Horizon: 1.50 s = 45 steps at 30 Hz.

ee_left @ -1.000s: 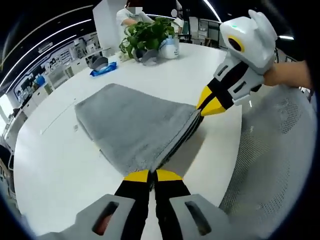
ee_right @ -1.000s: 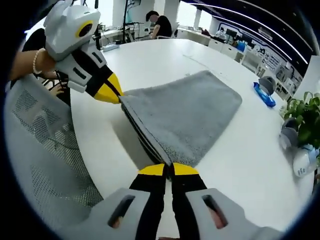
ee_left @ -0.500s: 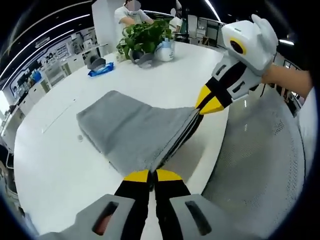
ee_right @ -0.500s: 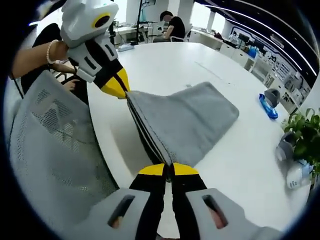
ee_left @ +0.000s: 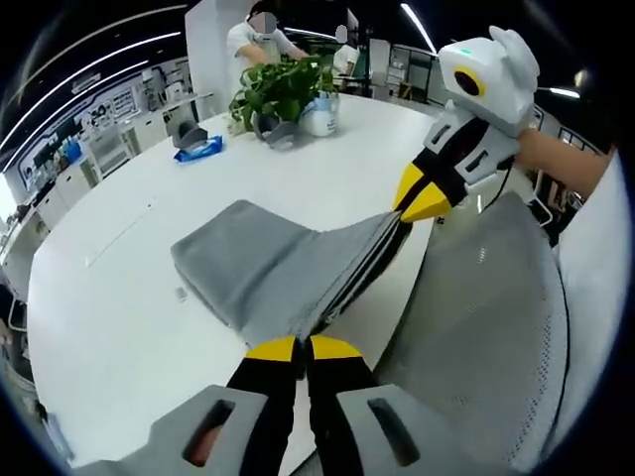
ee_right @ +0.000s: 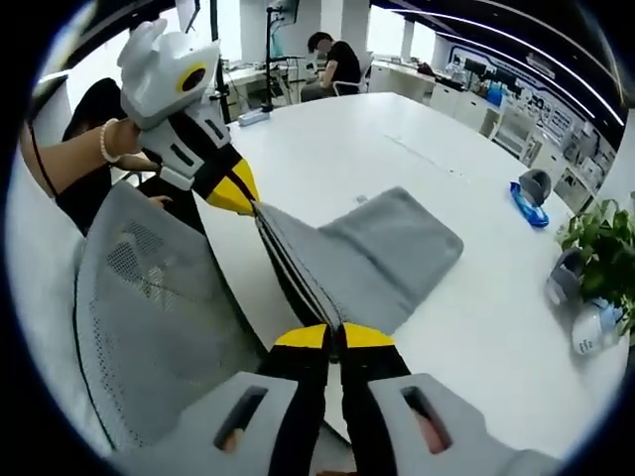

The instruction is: Fold the towel on the table until its edges align and the towel forms a compact rectangular stack.

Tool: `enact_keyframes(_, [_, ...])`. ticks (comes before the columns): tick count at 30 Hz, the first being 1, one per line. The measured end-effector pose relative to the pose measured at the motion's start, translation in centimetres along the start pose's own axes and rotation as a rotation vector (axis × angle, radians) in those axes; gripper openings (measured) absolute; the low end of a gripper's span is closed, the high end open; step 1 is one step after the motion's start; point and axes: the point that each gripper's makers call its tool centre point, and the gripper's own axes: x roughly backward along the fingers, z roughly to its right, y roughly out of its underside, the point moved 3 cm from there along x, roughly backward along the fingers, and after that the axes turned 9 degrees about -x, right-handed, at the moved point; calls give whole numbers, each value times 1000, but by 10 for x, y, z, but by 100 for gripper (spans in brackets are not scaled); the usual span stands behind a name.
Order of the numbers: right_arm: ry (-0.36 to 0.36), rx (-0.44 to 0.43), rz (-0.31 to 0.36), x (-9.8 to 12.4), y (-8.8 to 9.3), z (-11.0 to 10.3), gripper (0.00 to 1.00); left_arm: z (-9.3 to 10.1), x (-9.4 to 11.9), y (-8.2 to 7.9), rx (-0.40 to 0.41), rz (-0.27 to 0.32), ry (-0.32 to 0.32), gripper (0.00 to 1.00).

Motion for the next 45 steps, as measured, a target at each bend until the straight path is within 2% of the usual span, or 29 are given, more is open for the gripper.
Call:
enact_keyframes(4, [-3, -4, 4, 6, -2, -1, 1, 3, 9, -6, -2, 9, 0, 3])
enact_keyframes(10, [10, -3, 24, 19, -14, 5, 1, 1, 20, -22, -39, 17, -12, 3])
enact_keyframes(15, [27, 11, 44, 25, -30, 15, 1, -11, 24, -36, -57, 41, -25, 3])
enact_keyframes(22, [70, 56, 66, 22, -59, 38, 1, -42, 18, -56, -93, 64, -70, 3])
enact_keyframes(26, [90, 68, 63, 10, -70, 57, 1, -61, 8, -65, -69, 74, -92, 3])
enact_keyframes(34, [111, 75, 24, -16, -82, 94, 1, -94, -28, -75, -27, 58, -112, 3])
enact_keyframes(40, [116, 91, -18, -42, -87, 116, 1, -112, -52, -71, 26, 34, -119, 3])
enact_keyframes(45, [123, 114, -66, -73, -87, 137, 1, -127, -80, -63, 90, -4, -95, 3])
